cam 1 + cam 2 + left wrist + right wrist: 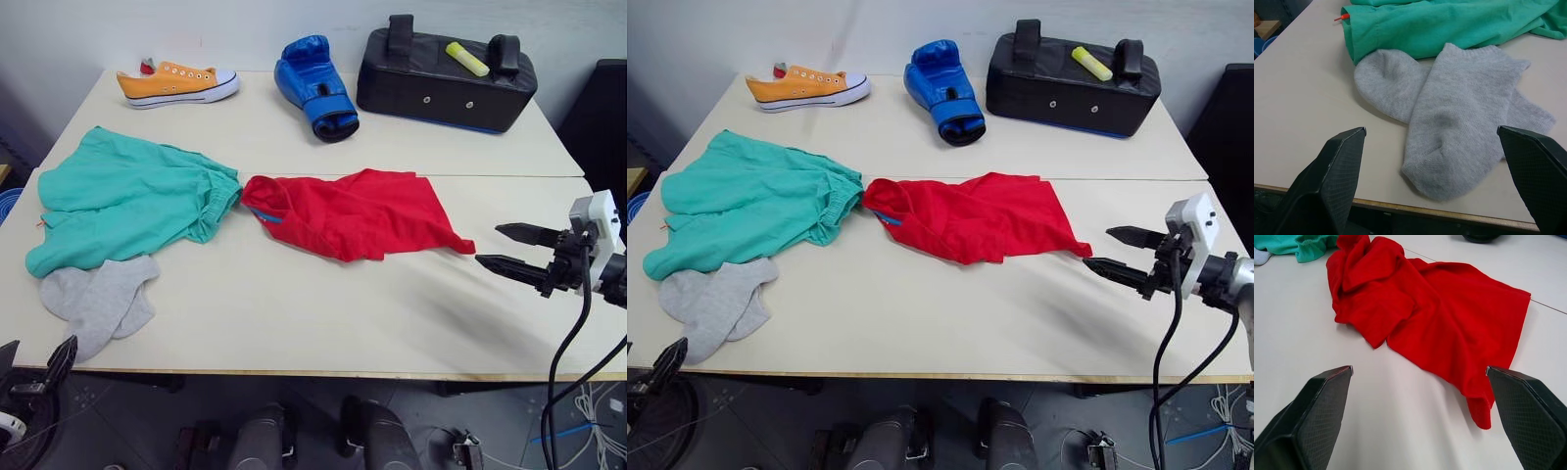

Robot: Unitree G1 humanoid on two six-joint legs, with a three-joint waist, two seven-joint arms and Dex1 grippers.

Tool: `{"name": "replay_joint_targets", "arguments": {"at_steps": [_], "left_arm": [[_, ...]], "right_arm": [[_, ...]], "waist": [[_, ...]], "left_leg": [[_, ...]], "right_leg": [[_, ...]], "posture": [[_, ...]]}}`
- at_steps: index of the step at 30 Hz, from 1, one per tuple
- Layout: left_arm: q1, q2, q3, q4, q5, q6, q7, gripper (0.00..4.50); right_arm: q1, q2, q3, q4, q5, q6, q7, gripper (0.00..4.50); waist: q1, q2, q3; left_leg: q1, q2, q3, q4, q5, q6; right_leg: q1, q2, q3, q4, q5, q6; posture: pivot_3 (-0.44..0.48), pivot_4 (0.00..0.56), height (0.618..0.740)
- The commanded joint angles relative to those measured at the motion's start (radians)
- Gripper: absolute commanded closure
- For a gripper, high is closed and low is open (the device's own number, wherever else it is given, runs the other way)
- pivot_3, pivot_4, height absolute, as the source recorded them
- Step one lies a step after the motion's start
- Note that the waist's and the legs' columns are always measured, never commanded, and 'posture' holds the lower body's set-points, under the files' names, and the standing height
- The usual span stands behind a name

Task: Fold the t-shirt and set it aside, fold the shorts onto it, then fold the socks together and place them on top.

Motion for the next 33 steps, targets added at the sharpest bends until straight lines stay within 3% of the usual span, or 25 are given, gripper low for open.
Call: {"name": "replay_joint_targets", "arguments": {"at_steps": [1, 13, 21, 25, 28, 30, 33], "left_arm": [[0.003, 0.012, 0.033, -0.010, -0.013, -0.003, 0.009, 0.00], [-0.012, 0.011, -0.008, -0.014, 0.007, -0.013, 0.002, 0.00], [-0.047, 0.118, -0.098, -0.082, 0.005, 0.019, -0.078, 0.00], [-0.212, 0.309, -0.246, -0.113, -0.043, 0.092, -0.207, 0.00], [-0.399, 0.442, -0.430, -0.050, 0.005, 0.084, -0.341, 0.00], [-0.564, 0.494, -0.568, 0.034, 0.053, 0.060, -0.428, 0.00], [-0.816, 0.498, -0.748, 0.190, 0.133, 0.014, -0.540, 0.00]], "right_arm": [[0.004, -0.021, -0.037, -0.033, 0.009, -0.011, -0.003, 0.06], [-0.010, -0.016, -0.026, -0.036, -0.001, -0.025, -0.017, 0.06], [-0.016, -0.009, -0.013, -0.111, -0.008, -0.021, -0.057, 0.06], [0.011, -0.003, 0.010, -0.267, 0.047, 0.046, -0.070, 0.06], [0.030, 0.004, 0.035, -0.395, 0.113, 0.105, -0.072, 0.06], [0.032, 0.015, 0.054, -0.455, 0.143, 0.129, -0.086, 0.06], [0.022, 0.042, 0.088, -0.519, 0.164, 0.146, -0.129, 0.06]], "waist": [[0.000, 0.000, 0.000], [-0.002, 0.000, 0.000], [0.001, 0.000, 0.000], [0.007, 0.001, 0.000], [0.006, 0.001, -0.001], [0.004, 0.002, -0.001], [0.000, 0.002, -0.001]], "left_leg": [[0.000, 0.000, 0.000, 0.000, 0.000, 0.000], [0.000, 0.000, 0.000, 0.000, 0.000, 0.000], [0.000, 0.000, 0.000, 0.000, 0.000, -0.001], [0.000, 0.000, 0.000, 0.000, 0.001, -0.002], [0.000, 0.000, 0.000, 0.000, 0.004, -0.007], [0.000, 0.000, 0.000, 0.000, 0.005, -0.008], [0.000, -0.001, 0.002, 0.000, 0.005, -0.009]], "right_leg": [[0.000, 0.000, 0.000, 0.000, 0.000, 0.000], [0.000, 0.000, 0.000, 0.000, 0.000, 0.000], [0.000, 0.000, 0.000, 0.001, 0.000, 0.000], [0.000, 0.000, 0.000, 0.002, 0.000, 0.000], [0.000, 0.000, 0.000, 0.003, 0.000, 0.000], [0.000, 0.000, 0.000, 0.004, 0.000, 0.000], [-0.001, 0.000, 0.000, 0.005, 0.000, 0.000]], "posture": [[0.000, 0.150, 0.740], [0.000, 0.150, 0.740], [0.000, 0.150, 0.740], [0.000, 0.150, 0.740], [0.000, 0.150, 0.740], [0.000, 0.150, 0.740], [0.000, 0.150, 0.740]]}}
